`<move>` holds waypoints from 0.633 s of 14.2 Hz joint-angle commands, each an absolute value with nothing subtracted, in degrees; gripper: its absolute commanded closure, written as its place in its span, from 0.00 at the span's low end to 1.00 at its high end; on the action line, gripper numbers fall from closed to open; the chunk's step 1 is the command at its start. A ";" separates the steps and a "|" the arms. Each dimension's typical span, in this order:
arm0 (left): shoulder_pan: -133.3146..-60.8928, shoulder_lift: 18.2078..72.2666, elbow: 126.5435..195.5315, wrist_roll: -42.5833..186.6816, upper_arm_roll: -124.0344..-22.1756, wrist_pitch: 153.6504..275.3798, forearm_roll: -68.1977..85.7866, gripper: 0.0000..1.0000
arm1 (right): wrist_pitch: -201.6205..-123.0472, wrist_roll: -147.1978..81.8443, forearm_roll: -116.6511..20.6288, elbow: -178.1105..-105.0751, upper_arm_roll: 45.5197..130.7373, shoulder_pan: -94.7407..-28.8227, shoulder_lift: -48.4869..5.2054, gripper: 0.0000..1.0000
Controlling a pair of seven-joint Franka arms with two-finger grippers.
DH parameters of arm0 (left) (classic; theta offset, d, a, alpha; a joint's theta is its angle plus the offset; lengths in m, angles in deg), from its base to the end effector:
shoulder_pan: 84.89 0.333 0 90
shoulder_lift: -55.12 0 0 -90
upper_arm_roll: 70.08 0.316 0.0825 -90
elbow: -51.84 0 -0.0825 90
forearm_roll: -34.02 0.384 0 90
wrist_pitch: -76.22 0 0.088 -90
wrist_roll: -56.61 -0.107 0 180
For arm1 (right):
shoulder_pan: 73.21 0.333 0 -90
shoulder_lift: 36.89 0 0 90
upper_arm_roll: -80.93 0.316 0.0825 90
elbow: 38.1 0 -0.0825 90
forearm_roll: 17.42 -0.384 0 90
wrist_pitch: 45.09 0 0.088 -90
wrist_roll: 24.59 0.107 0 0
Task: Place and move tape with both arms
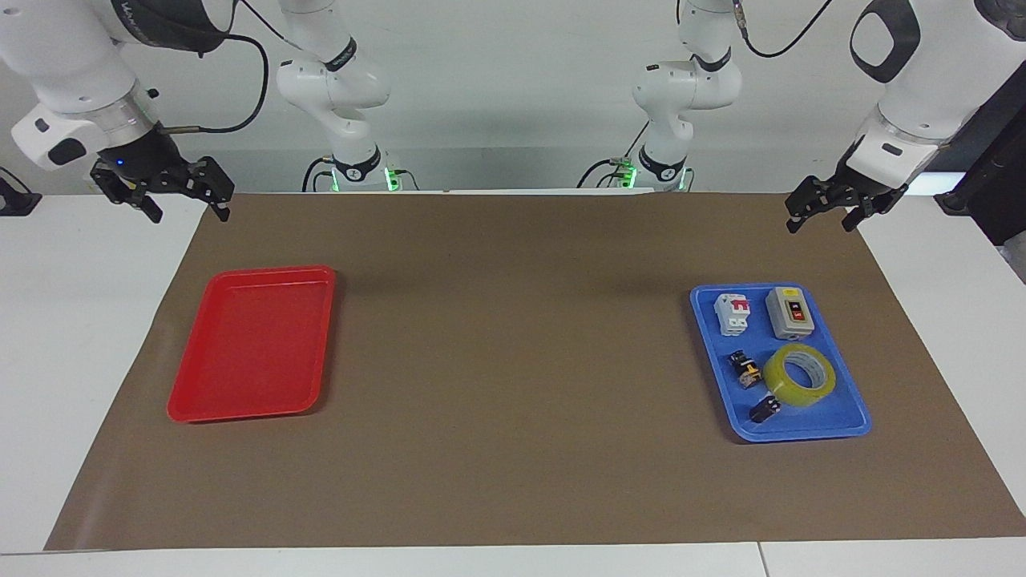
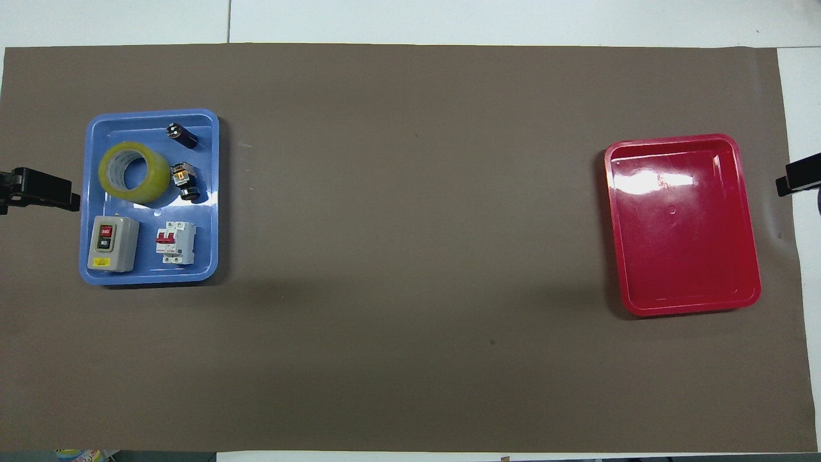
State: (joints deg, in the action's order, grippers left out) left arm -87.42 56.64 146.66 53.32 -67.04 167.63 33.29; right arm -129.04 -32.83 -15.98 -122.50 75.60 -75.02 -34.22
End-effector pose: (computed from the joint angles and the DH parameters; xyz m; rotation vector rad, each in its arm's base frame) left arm 0.5466 0.0039 0.6015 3.1251 -0.0751 -0.0509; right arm 0.5539 -0.0709 0.6354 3.1183 0.0268 -0.0900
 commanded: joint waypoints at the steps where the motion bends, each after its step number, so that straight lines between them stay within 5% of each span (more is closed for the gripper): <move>1: -87.70 58.29 148.34 52.65 -66.91 168.68 33.93 0.00 | -129.64 -32.68 -16.45 -123.01 75.83 -75.23 -34.78 0.00; 9: -86.56 52.58 143.95 51.95 -66.12 170.70 33.40 0.00 | -129.64 -32.68 -16.45 -123.01 75.83 -75.23 -34.78 0.00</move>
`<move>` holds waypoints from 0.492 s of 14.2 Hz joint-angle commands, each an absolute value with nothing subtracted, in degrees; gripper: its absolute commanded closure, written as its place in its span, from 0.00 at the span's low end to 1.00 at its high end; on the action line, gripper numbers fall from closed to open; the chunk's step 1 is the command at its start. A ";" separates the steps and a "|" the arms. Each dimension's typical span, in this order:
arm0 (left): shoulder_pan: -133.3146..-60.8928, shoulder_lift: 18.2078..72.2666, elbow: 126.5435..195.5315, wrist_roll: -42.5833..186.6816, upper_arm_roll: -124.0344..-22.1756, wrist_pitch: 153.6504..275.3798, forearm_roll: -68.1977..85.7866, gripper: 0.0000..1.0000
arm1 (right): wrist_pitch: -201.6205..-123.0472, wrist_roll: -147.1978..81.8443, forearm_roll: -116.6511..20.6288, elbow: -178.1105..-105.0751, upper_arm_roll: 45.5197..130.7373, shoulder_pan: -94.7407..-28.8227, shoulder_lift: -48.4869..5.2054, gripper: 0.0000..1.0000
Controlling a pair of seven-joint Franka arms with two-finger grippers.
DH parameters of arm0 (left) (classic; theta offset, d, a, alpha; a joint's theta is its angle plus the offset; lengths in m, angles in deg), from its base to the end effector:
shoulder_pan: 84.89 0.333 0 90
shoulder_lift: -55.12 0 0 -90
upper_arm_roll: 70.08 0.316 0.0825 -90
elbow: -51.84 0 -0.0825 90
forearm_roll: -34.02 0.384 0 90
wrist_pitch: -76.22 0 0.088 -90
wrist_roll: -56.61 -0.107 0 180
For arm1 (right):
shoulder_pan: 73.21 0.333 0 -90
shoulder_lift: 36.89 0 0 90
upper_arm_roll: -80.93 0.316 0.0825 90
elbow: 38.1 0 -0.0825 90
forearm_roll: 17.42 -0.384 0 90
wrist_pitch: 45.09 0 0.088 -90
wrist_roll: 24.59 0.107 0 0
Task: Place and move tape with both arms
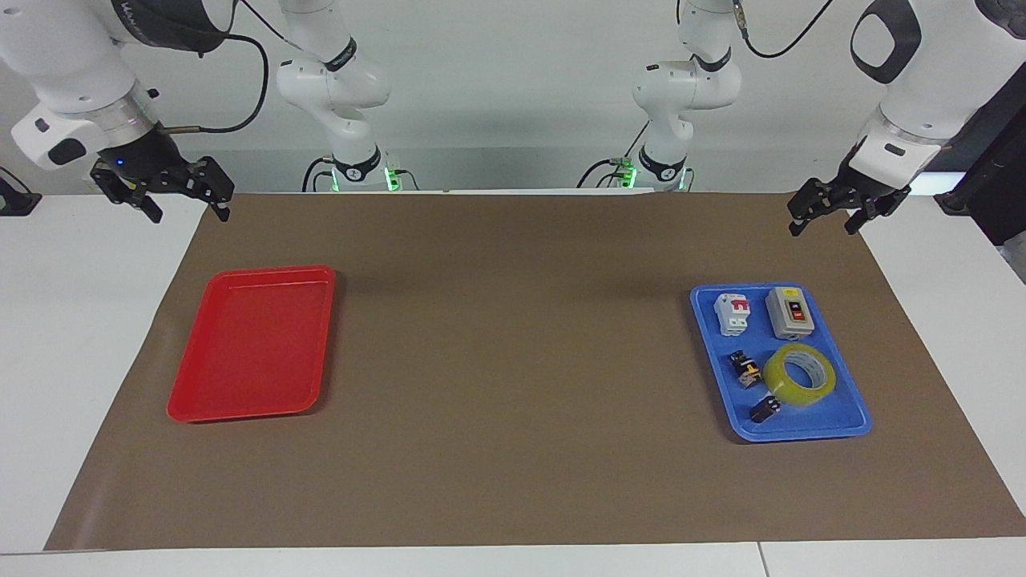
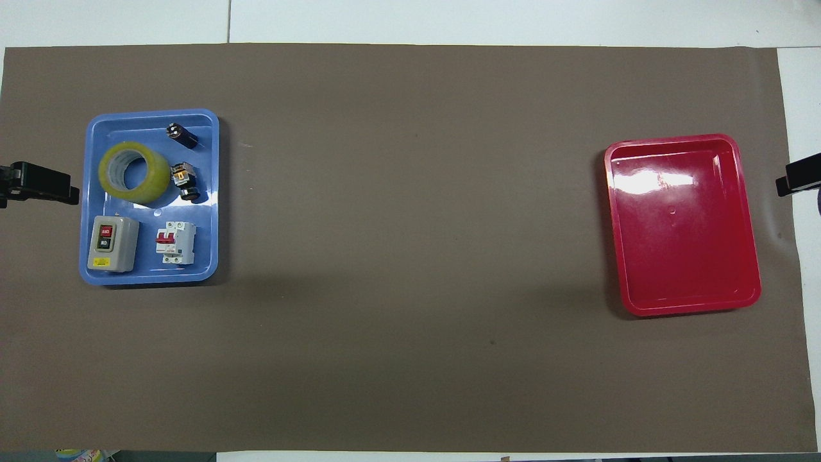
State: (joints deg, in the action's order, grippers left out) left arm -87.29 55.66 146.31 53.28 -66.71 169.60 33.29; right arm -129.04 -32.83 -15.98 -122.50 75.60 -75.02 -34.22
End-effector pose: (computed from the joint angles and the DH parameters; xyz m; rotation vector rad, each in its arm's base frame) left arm 0.5552 0.0083 0.5979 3.1273 -0.0632 -0.0142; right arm 0.5539 -0.0709 0.6354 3.1183 0.0268 -0.0900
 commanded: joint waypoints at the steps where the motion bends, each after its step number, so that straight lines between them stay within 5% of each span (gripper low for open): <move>1: -85.69 51.44 143.69 51.25 -66.12 171.66 33.14 0.00 | -129.64 -32.68 -16.45 -123.01 75.83 -75.32 -34.78 0.00; 7: -81.55 42.04 142.63 47.03 -66.21 181.23 31.03 0.00 | -129.64 -32.68 -16.45 -123.01 75.83 -75.32 -34.78 0.00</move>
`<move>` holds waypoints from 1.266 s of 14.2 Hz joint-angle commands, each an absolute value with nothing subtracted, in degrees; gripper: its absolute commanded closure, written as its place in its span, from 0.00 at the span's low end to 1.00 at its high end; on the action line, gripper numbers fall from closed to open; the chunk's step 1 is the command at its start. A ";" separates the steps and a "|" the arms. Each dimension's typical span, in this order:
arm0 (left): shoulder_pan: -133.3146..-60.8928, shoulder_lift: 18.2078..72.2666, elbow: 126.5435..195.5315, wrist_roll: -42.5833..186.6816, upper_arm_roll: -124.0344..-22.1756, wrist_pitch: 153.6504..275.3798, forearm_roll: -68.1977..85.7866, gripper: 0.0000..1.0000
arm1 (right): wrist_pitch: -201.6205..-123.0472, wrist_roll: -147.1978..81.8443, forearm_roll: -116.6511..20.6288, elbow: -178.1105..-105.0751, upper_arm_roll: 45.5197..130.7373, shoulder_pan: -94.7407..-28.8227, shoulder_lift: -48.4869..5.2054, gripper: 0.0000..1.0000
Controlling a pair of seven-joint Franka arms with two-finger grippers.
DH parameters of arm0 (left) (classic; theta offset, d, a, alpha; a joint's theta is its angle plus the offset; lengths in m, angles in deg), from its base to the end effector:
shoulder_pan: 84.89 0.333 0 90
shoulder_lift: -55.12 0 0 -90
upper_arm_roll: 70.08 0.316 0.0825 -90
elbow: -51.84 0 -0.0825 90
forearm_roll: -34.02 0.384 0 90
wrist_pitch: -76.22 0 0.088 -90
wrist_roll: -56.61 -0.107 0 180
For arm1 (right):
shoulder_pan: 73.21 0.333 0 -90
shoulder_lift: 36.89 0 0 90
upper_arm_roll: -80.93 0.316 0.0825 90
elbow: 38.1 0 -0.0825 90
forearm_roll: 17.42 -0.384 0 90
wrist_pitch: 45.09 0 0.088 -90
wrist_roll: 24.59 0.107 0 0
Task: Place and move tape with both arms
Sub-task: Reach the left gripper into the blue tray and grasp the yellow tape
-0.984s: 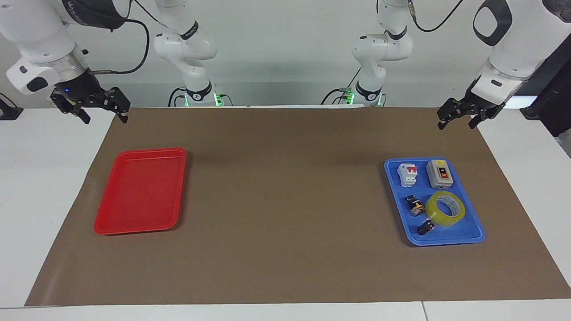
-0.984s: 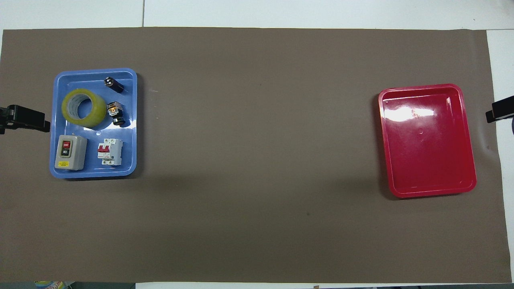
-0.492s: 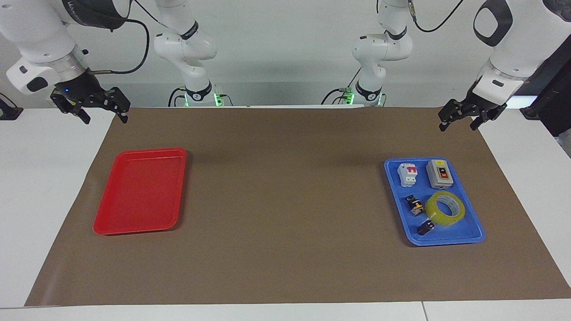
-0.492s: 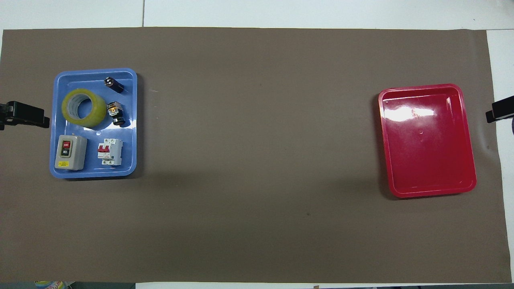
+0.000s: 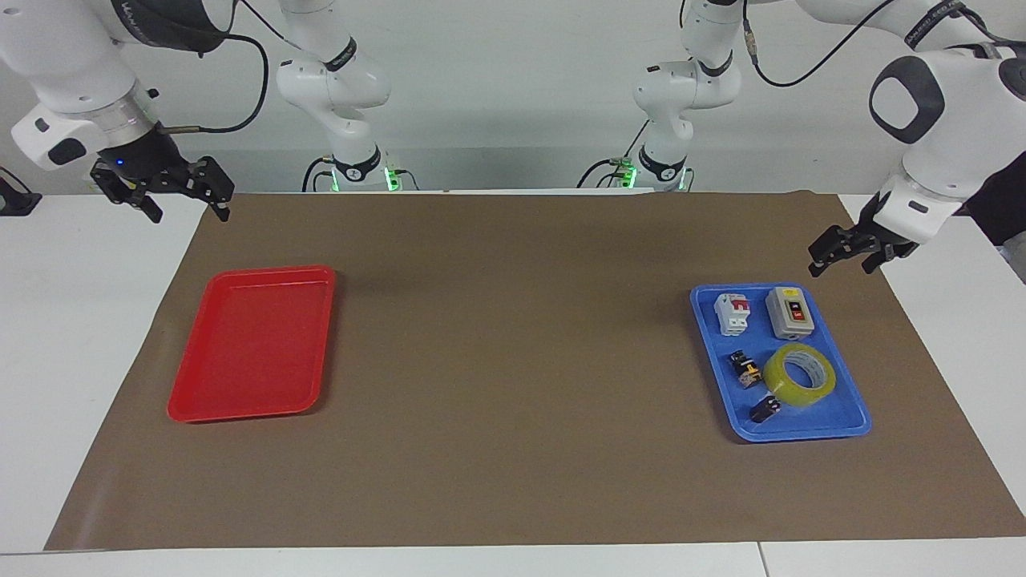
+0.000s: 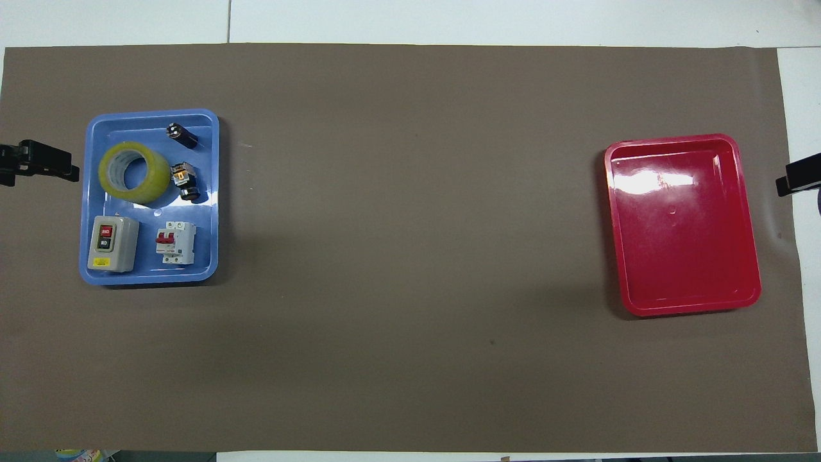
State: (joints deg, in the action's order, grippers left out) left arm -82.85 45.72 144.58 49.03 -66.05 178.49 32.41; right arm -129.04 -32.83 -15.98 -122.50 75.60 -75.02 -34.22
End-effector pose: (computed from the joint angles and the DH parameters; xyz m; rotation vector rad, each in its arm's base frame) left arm 0.6110 0.0598 0.5246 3.1259 -0.0334 0.0072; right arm 0.5539 -0.0709 0.6354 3.1183 0.0268 -0.0900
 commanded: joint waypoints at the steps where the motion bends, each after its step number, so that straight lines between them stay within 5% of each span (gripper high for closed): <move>1: -81.46 40.11 142.63 46.68 -66.21 182.99 31.03 0.00 | -129.64 -32.68 -16.45 -123.01 75.83 -75.32 -34.78 0.00; 9: -79.26 35.00 153.00 45.44 -66.21 202.86 30.77 0.00 | -129.55 -32.68 -16.45 -123.01 75.83 -75.32 -34.78 0.00; 18: -79.52 31.22 156.59 47.99 -66.30 211.03 30.68 0.14 | -129.46 -32.76 -16.45 -123.01 75.83 -75.40 -34.78 0.00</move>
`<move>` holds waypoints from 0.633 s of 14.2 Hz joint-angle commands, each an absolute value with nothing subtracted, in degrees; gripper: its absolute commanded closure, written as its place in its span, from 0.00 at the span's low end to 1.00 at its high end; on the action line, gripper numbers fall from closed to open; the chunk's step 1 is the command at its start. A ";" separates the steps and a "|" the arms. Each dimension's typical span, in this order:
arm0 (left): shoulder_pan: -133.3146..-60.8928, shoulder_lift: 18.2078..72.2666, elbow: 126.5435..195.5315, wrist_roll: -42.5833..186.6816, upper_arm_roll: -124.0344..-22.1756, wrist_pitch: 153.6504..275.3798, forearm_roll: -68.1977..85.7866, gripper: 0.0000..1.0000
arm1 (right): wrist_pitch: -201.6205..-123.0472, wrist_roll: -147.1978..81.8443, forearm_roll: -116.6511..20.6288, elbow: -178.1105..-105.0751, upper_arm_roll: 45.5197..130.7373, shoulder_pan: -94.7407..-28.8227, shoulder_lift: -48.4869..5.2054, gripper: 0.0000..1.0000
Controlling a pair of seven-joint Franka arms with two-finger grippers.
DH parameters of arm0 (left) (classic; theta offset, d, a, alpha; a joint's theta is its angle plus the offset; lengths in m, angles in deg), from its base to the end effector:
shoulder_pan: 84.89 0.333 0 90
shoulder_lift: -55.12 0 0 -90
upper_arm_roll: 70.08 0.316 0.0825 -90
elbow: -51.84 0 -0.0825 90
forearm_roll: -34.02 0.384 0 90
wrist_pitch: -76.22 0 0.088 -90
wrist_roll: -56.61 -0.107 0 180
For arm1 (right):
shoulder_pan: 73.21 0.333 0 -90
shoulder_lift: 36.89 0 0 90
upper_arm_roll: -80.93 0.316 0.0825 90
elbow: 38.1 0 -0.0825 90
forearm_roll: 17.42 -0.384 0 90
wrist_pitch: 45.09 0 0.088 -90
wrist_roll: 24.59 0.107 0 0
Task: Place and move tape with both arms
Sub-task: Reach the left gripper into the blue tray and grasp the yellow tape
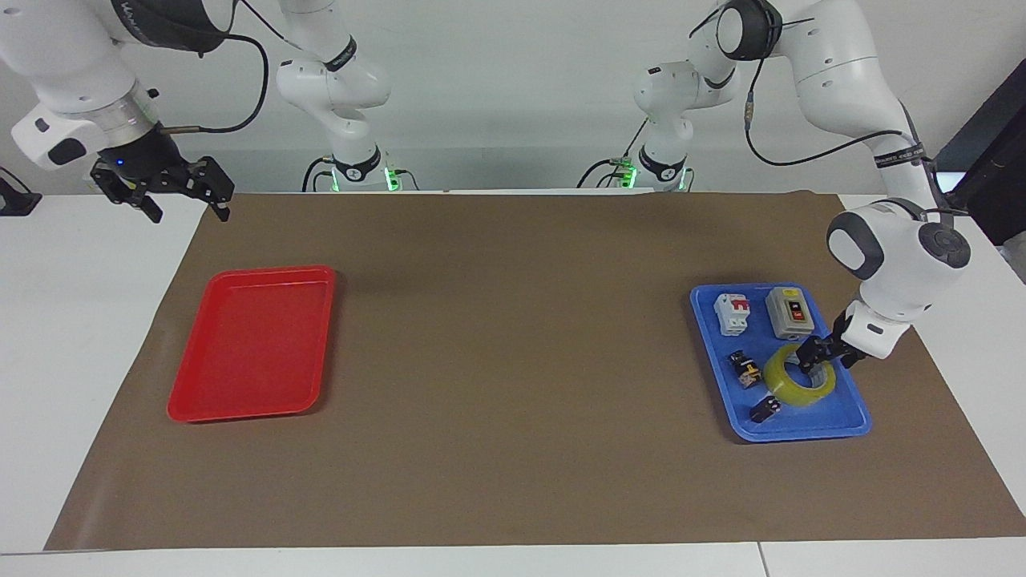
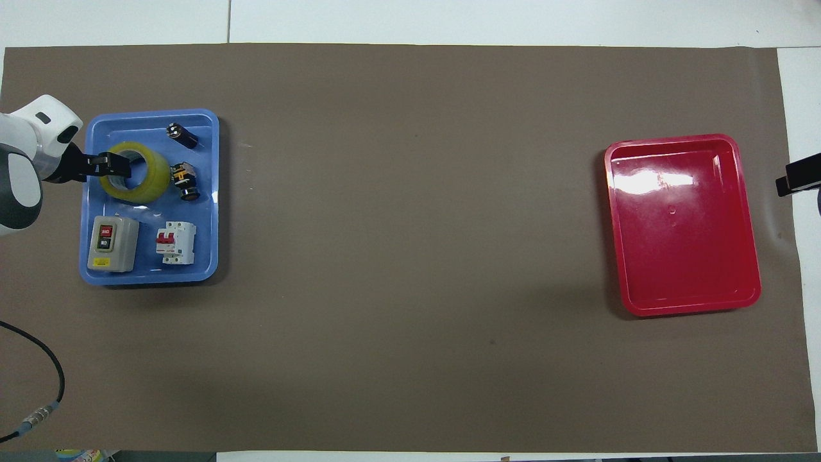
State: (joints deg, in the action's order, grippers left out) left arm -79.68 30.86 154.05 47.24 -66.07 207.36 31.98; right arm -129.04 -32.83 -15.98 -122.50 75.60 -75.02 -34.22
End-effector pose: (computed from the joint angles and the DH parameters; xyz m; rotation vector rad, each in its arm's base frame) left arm 0.6515 0.1010 0.3264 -3.1249 -0.0193 -0.1275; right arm 0.5539 -0.0709 0.6354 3.1183 0.0268 -0.0900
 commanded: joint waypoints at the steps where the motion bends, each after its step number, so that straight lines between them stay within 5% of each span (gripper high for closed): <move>1: -79.53 31.22 158.00 48.08 -66.47 212.96 30.68 0.15 | -129.46 -32.76 -16.45 -123.01 75.83 -75.40 -34.78 0.00; 2: -79.53 31.30 158.79 48.08 -66.47 213.76 30.68 0.17 | -129.46 -32.76 -16.45 -123.01 75.83 -75.40 -34.78 0.00; 3: -79.53 31.39 158.89 48.25 -66.47 213.59 30.68 0.32 | -129.46 -32.76 -16.45 -123.01 75.83 -75.40 -34.78 0.00; 5: -79.70 31.48 158.89 50.18 -66.47 213.24 30.68 1.00 | -129.46 -32.76 -16.45 -123.01 75.83 -75.40 -34.78 0.00; 9: -79.35 34.72 158.45 50.89 -66.30 208.69 30.68 1.00 | -129.38 -32.76 -16.45 -123.01 75.83 -75.40 -34.78 0.00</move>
State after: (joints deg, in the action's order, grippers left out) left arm -79.62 31.19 157.45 50.46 -66.27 211.21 31.82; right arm -129.04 -32.83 -15.98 -122.50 75.60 -75.02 -34.22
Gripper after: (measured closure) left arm 0.784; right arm 0.000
